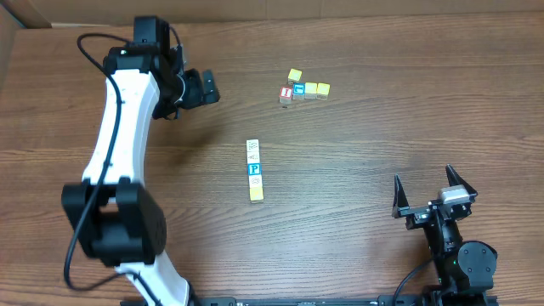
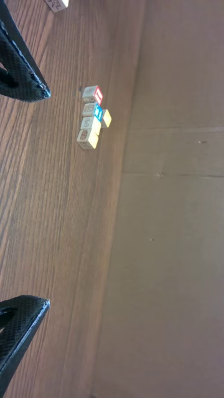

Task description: Flip 5 blocks

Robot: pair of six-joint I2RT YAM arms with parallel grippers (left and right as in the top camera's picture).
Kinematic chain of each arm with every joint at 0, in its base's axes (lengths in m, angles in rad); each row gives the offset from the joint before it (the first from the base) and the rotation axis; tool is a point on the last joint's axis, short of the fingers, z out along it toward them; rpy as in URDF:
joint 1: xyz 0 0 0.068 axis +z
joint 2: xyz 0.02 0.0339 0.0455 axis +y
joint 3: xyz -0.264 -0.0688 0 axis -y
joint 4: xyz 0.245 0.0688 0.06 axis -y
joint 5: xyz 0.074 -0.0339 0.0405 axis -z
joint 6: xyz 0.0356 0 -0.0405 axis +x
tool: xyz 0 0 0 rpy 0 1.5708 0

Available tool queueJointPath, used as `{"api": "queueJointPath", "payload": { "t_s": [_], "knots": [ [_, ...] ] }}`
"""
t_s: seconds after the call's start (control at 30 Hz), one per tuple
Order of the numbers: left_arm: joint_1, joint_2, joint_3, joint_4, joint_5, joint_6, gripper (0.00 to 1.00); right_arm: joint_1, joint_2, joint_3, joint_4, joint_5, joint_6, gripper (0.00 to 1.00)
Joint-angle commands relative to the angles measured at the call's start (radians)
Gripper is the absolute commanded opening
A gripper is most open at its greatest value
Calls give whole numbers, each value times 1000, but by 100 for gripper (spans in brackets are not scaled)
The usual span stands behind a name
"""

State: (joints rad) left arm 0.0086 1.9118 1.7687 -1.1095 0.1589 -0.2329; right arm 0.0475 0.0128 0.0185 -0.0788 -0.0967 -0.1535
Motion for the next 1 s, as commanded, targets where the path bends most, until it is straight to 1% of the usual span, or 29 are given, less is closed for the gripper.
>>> {"api": "queueJointPath", "payload": {
  "t_s": [0.0,0.3,0.4,0.67,0.83,0.9,0.97],
  "knots": [
    [-42,-184,10,0,-6,0,100,4,-10,-11,5,-1,-1,100],
    [-55,-473,10,-1,-6,1,100,4,-10,-11,5,-1,-1,100],
    [-55,-560,10,-2,-50,1,100,4,-10,-11,5,-1,-1,100],
    [-55,-760,10,-56,-70,1,100,4,-10,-11,5,-1,-1,100],
    [-54,-855,10,-177,-84,2,100,4,-10,-11,4,-1,-1,100],
    [-54,-901,10,-256,-119,1,100,4,-10,-11,5,-1,-1,100],
    [-55,-941,10,-328,-117,1,100,4,-10,-11,5,-1,-1,100]
  ]
}}
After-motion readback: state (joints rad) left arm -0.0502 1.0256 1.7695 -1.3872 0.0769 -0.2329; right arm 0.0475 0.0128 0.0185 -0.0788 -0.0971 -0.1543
